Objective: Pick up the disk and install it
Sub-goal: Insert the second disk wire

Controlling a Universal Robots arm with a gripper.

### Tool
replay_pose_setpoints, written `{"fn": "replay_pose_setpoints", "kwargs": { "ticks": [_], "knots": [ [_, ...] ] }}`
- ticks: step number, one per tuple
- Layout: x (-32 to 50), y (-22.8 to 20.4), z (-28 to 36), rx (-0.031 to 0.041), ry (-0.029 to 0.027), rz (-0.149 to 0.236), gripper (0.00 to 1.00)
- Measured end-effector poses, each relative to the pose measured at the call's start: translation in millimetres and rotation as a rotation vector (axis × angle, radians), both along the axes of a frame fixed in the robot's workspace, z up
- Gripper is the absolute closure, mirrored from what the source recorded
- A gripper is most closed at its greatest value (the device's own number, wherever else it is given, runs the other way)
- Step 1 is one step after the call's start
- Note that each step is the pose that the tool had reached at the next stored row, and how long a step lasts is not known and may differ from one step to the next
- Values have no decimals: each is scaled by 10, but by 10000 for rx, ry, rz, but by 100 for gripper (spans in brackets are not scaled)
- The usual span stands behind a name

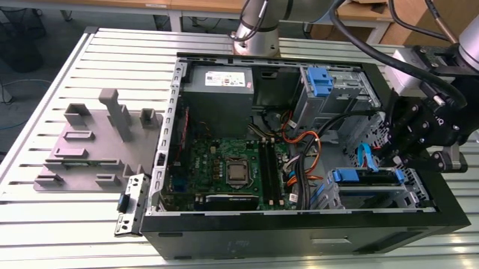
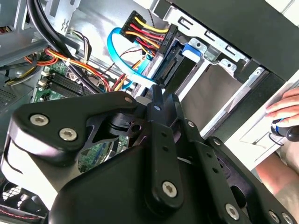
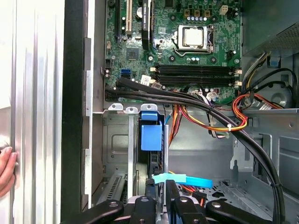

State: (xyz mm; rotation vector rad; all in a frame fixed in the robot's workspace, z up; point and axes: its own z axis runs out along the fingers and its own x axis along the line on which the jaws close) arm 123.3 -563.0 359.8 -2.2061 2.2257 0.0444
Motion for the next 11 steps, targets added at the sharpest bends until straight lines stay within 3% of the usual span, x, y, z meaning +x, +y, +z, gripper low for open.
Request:
{"fn": "replay_pose_setpoints", "kwargs": {
  "ticks": [11],
  "knots": [
    [97,49,-31,3,0,0,76]
  ]
}}
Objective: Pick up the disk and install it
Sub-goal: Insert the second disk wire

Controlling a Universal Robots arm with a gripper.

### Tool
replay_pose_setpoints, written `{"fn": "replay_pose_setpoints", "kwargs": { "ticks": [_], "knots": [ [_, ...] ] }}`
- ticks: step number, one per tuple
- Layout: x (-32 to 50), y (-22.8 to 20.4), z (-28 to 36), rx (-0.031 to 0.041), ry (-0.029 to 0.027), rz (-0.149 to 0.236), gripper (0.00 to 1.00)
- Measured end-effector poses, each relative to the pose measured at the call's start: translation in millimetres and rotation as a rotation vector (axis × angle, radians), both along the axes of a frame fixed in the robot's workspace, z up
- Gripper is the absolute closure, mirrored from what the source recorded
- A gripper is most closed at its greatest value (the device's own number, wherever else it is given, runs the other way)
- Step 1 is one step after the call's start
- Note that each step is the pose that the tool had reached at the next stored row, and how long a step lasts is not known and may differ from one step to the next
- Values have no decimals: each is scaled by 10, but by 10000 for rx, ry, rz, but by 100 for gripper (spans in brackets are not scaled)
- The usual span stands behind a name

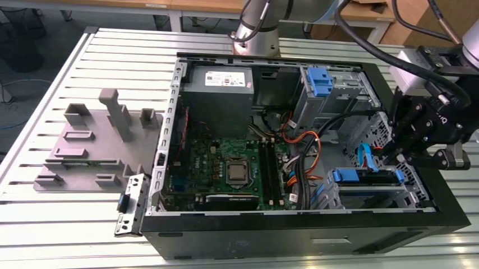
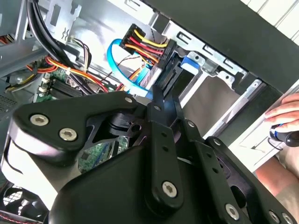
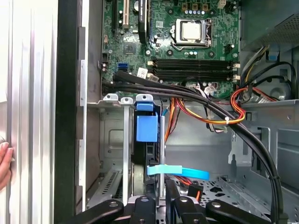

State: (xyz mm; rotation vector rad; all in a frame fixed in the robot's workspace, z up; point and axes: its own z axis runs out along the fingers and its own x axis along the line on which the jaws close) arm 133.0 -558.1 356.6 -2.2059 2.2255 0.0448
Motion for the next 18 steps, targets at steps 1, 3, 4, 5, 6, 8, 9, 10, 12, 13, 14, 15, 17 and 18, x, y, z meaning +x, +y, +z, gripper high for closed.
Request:
{"fn": "replay_pose_setpoints", "kwargs": {
  "ticks": [1,3,4,5,6,8,9,10,12,13,14,15,17,18],
  "knots": [
    [10,4,-2,1,0,0,76],
    [35,11,-4,-2,0,0,76],
    [48,16,-7,-1,0,0,76],
    [61,20,-9,0,0,1,76],
    [73,25,-11,-1,0,1,76],
    [94,33,-15,0,0,1,76],
    [106,37,-17,0,0,0,76],
    [117,41,-19,0,0,0,76],
    [137,48,-23,-1,0,0,76],
    [146,51,-25,-1,0,0,76],
    [155,54,-27,-2,0,0,76],
    [162,57,-30,-2,0,0,76],
    [178,61,-36,-3,0,0,76],
    [187,61,-40,-2,0,0,76]
  ]
}}
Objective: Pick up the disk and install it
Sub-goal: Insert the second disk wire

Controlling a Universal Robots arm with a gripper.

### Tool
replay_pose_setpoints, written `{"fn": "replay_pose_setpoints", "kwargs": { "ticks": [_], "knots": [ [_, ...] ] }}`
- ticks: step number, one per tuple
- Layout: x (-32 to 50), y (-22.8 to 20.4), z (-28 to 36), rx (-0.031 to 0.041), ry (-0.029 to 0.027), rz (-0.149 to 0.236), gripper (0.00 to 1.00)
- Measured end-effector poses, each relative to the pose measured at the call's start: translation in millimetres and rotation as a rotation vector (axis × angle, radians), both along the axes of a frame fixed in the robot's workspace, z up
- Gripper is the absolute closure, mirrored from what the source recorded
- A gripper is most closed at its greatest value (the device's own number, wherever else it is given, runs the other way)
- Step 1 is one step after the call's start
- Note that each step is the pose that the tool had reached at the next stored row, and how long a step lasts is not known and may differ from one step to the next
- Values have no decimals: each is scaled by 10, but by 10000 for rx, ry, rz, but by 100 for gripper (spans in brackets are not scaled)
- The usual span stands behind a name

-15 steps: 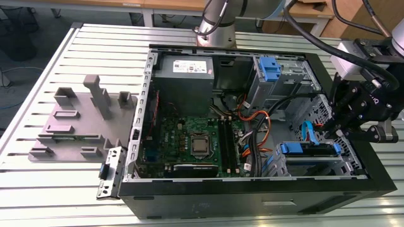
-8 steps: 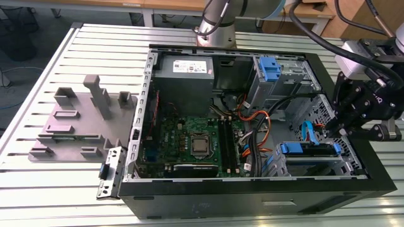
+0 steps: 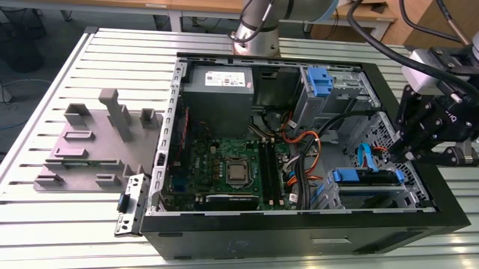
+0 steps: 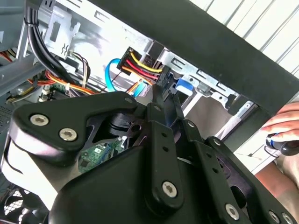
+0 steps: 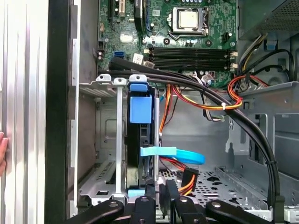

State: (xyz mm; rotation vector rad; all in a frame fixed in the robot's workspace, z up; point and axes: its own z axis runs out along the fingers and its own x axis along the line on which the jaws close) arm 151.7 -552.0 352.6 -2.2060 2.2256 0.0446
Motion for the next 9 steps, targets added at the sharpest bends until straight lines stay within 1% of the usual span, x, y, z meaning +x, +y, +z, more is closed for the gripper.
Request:
{"fn": "replay_pose_setpoints", "kwargs": {
  "ticks": [9],
  "knots": [
    [76,6,-51,1,0,0,76]
  ]
}}
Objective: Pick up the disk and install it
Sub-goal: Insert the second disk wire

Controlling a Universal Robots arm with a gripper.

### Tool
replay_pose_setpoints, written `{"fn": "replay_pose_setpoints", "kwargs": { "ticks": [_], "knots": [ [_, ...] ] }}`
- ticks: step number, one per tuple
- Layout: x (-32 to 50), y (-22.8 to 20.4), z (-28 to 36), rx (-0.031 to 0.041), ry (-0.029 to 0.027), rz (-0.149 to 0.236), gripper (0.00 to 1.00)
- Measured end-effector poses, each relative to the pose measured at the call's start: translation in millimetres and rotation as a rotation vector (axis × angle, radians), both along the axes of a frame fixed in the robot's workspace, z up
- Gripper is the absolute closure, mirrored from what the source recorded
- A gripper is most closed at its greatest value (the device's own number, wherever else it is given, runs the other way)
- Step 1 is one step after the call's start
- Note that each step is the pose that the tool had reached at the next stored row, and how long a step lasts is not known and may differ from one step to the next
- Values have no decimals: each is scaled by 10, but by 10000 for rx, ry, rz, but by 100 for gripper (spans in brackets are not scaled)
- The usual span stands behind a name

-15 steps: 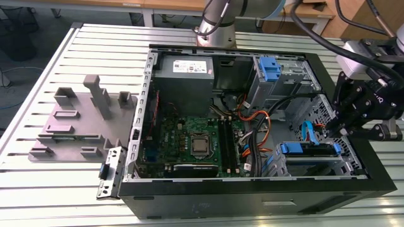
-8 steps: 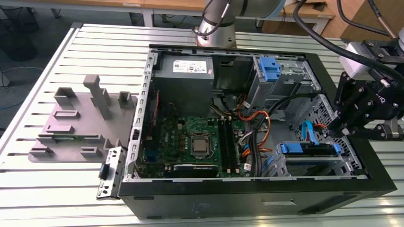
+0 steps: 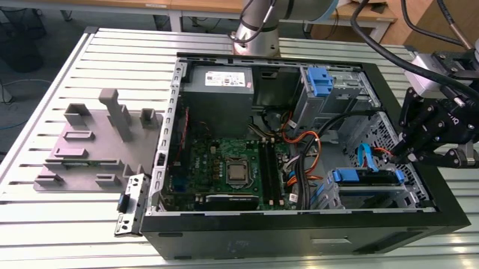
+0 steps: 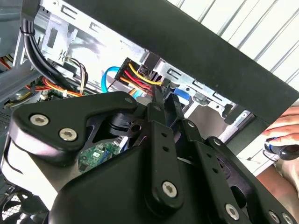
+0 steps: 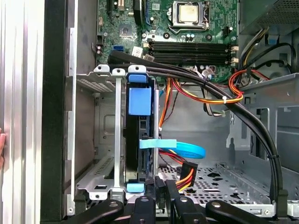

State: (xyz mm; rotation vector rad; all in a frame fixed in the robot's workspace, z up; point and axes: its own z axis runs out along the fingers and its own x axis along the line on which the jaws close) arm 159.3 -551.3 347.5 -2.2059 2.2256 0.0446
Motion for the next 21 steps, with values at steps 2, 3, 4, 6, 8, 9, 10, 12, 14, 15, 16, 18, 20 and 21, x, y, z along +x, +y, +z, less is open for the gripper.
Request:
{"fn": "replay_pose_setpoints", "kwargs": {
  "ticks": [2,3,4,6,8,9,10,12,14,15,16,18,20,21],
  "knots": [
    [7,0,-12,0,0,0,76],
    [10,1,-19,0,0,0,76],
    [14,2,-24,0,0,0,76],
    [23,4,-31,-2,0,1,76],
    [34,7,-36,-1,0,0,76],
    [39,8,-37,-1,0,0,76],
    [42,9,-38,-1,0,1,76],
    [43,9,-38,0,0,-1,76],
    [45,9,-39,0,0,0,76],
    [45,9,-39,0,0,0,76],
    [46,9,-39,0,0,0,76],
    [47,9,-38,0,0,0,76],
    [48,10,-39,0,0,0,84],
    [48,10,-38,0,0,0,84]
  ]
}}
